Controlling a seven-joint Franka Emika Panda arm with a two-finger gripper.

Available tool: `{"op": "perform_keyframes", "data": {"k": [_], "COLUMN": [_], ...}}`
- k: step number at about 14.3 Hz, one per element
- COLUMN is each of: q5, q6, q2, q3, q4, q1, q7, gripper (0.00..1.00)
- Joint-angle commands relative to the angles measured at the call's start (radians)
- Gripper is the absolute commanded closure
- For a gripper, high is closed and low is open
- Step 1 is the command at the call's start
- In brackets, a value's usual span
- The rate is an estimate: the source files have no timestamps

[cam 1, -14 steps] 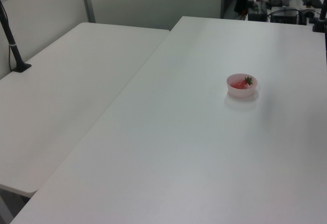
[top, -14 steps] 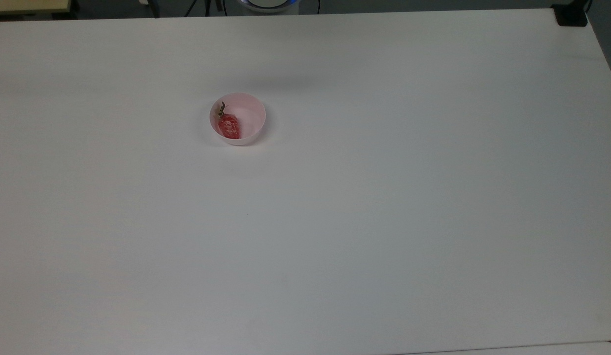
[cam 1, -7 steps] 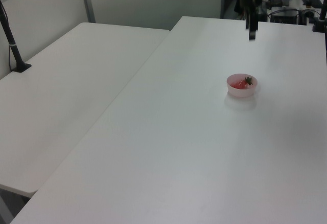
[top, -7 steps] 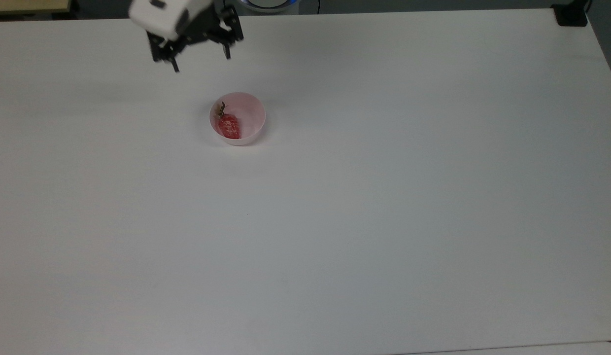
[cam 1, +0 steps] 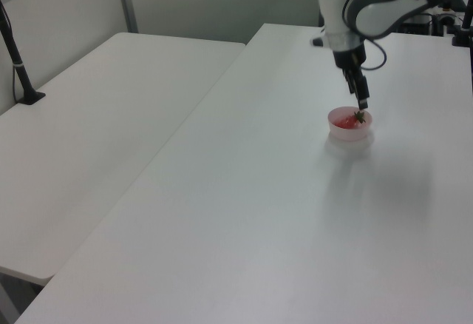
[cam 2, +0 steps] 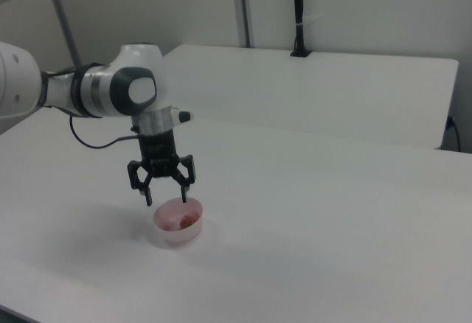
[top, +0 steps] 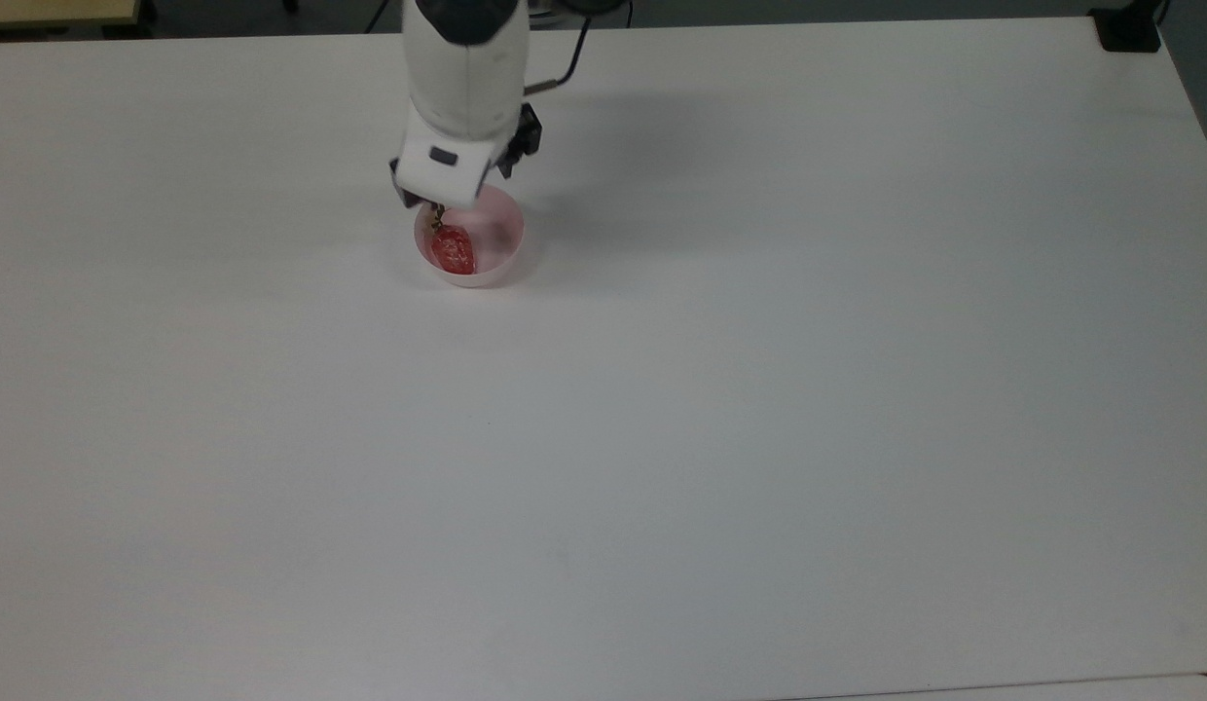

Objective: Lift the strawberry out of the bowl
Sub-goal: 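Move the open gripper over the pink bowl and lower it, then close the gripper on the red strawberry inside the bowl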

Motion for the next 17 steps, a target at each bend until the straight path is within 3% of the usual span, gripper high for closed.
{"op": "perform_keyframes", "data": {"k": [1,5,9,17], "q5": [-0.022,-0.028,-0.089,-0.095], "q6": [0.070,0.135,0.138,0.133], "q2": [0.065,0.109,0.157,0.157], "q3": [0.009,0.009,0.009,0.010], "q4": [0.003,0.023,0.031,0.029], "q1": [0.015,0.014,0.012,0.005], "q7": [0.024,0.052,0.055,0.055], "gripper": [0.20,0.23,0.25,0.58]}}
